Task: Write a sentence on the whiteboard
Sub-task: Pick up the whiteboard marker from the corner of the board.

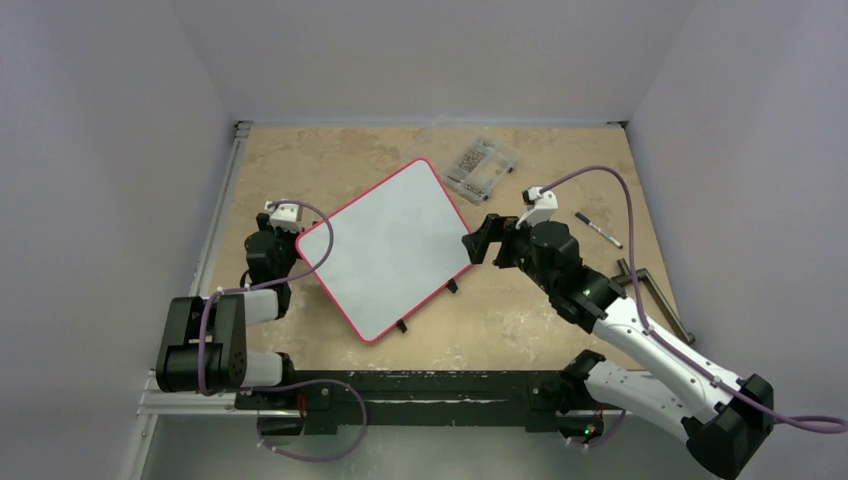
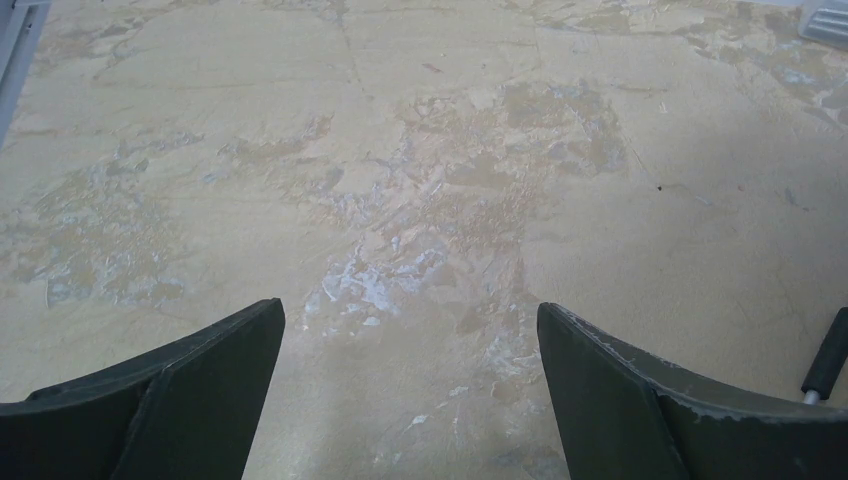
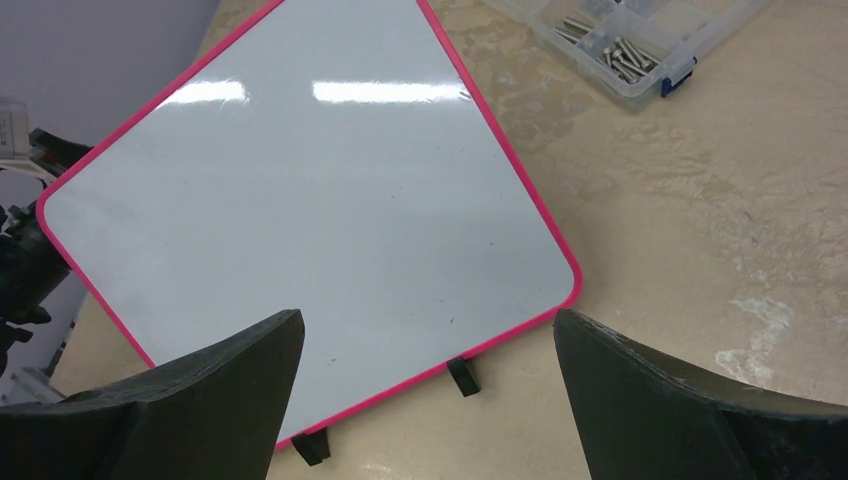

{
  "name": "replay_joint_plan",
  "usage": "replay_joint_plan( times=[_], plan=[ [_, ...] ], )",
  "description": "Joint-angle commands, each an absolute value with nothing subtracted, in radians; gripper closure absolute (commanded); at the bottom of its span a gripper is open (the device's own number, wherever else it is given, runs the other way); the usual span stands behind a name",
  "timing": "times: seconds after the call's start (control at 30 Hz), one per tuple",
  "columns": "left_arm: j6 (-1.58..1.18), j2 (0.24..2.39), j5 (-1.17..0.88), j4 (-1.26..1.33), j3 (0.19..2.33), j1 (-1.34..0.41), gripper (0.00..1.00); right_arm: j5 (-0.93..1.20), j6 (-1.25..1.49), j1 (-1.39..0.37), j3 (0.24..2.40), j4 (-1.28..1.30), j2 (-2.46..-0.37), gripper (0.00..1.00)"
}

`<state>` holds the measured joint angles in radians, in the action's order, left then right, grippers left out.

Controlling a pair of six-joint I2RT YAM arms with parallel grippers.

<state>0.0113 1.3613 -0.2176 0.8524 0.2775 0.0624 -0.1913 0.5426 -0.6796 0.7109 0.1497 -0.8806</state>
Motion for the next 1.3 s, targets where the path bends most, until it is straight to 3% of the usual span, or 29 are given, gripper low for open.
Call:
replay_joint_plan(
  times=[0.0, 0.13, 0.37, 0.47, 0.67, 0.9, 1.07, 1.27],
  plan=[
    [-0.004, 1.353, -0.251, 0.934, 0.308, 0.055, 0.0, -0.197, 0.553, -0.677, 0.731, 0.152, -0.873, 0.01],
    [-0.006, 1.353, -0.229, 0.924, 0.313, 0.055, 0.0, -0.196, 0.554, -0.677, 0.771, 0.202, -0.901, 0.01],
    [-0.116, 1.236, 0.086, 0.906, 0.264, 0.054, 0.0, -0.18, 0.55, -0.678, 0.81, 0.249, -0.939, 0.01],
    [-0.108, 1.083, 0.113, 0.663, 0.333, 0.054, 0.0, -0.207, 0.538, -0.676, 0.852, 0.274, -0.973, 0.01],
    [-0.385, 0.881, 0.335, -0.189, 0.696, 0.054, 0.0, -0.146, 0.52, -0.676, 0.999, 0.299, -1.084, 0.01],
    [-0.486, 0.804, 0.304, -0.384, 0.807, 0.055, 0.0, -0.285, 0.426, -0.613, 1.138, 0.377, -1.176, 0.01],
    [-0.667, 0.842, 0.349, -0.662, 0.978, 0.055, 0.0, -0.352, 0.527, -0.461, 1.128, 0.409, -1.209, 0.01],
    [-0.547, 0.828, 0.078, -0.752, 1.043, 0.055, 0.0, -0.419, 0.799, -0.272, 1.064, 0.43, -1.277, 0.01]
  ],
)
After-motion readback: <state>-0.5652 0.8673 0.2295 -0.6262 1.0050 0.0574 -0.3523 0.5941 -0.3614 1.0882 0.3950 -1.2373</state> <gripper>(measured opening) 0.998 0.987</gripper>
